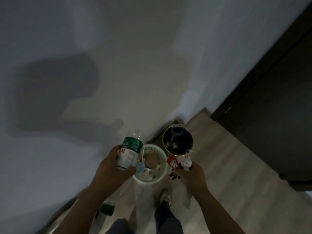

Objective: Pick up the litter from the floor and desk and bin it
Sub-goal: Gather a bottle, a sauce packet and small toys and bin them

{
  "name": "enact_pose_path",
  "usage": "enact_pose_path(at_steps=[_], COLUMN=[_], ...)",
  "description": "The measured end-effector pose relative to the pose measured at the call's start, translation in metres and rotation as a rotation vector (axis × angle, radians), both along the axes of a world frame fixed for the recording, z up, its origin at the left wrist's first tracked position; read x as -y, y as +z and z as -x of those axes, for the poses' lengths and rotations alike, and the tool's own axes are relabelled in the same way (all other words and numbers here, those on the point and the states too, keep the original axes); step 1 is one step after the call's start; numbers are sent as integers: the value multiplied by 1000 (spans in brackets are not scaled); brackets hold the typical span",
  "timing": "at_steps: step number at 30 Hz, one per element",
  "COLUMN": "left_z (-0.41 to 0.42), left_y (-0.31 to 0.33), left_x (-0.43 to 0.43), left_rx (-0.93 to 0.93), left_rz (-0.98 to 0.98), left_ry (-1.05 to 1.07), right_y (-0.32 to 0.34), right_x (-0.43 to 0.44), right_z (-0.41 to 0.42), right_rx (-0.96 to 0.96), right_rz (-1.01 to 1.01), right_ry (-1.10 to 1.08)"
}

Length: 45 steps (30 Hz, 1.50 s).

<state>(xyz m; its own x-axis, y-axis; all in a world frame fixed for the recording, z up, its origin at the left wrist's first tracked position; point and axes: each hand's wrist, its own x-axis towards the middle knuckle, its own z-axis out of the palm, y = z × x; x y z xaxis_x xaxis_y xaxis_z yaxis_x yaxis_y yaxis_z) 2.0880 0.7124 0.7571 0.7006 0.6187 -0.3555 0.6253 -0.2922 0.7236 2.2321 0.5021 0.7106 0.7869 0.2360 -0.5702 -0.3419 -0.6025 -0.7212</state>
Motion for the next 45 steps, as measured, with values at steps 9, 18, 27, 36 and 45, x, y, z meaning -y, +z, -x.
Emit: enact_pose_path(at_steps=[9, 18, 27, 36, 45], left_z=[-41, -38, -34, -28, -37], left_y=[-85, -153, -221, -256, -275], left_x=[-21, -37, -48, -59, -66], left_rx=[-171, -261, -296, -315, -322], left_rz=[38, 30, 60, 64, 47], left_ry=[90, 62, 29, 18, -38], right_y=[-117, -210, -279, -316, -328], right_x=[-57, -104, -129, -153, -154], right_z=[-48, -61, -65, -67, -65], right_rx=[-139, -204, -160, -133, -125], right_rz=[135, 219, 248, 243, 211], right_ry=[156, 205, 331, 296, 401])
